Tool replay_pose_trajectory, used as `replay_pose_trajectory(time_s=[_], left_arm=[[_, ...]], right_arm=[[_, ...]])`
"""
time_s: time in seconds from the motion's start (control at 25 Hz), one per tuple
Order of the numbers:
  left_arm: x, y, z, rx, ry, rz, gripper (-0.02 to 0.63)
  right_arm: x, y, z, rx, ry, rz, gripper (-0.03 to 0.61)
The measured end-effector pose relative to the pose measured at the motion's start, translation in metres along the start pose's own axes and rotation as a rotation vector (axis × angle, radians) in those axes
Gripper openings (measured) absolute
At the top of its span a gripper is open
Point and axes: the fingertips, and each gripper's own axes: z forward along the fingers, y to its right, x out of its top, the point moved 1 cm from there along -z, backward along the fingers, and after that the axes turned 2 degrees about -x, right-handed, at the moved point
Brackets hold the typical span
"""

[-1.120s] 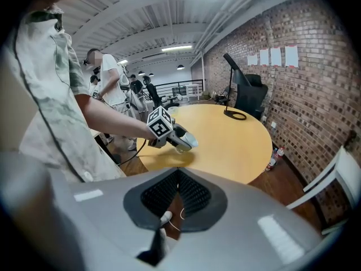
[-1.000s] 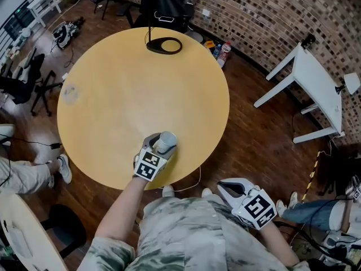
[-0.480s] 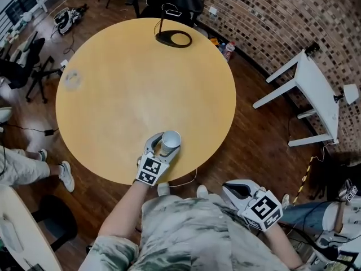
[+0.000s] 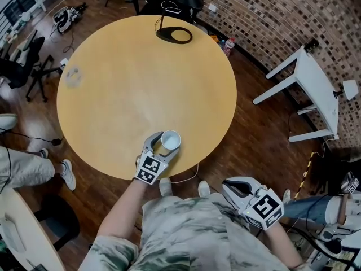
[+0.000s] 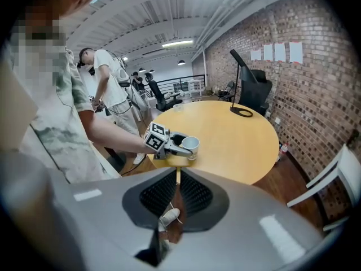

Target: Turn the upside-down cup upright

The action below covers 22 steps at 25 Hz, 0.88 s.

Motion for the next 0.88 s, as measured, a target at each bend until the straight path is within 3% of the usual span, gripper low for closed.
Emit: replay_pose_trajectory(time_s=[0.24, 0.48, 0.68, 0.88], left_arm=[[0.0, 0.001, -0.012, -0.006, -0.005, 0.034, 0.382], [0.015, 0.01, -0.043, 0.092, -0.005, 0.016, 0.394], [0.039, 0.067, -0.118, 0.116, 0.031, -0.094, 0.392], [0.06, 0.165, -0.157, 0.124, 0.089, -0.125, 0.371]], right_arm=[[-0.017, -0.012, -0.003, -0.024, 0.005, 0.052, 0.038], [-0.037, -0.004, -0.032, -0.031, 0.012, 0.061, 0.043], [-0.058, -0.017, -0.062, 0.007, 0.093, 0.052, 0.046], [-0.109, -0.021, -0.101, 0.044, 0.171, -0.003, 0.051]])
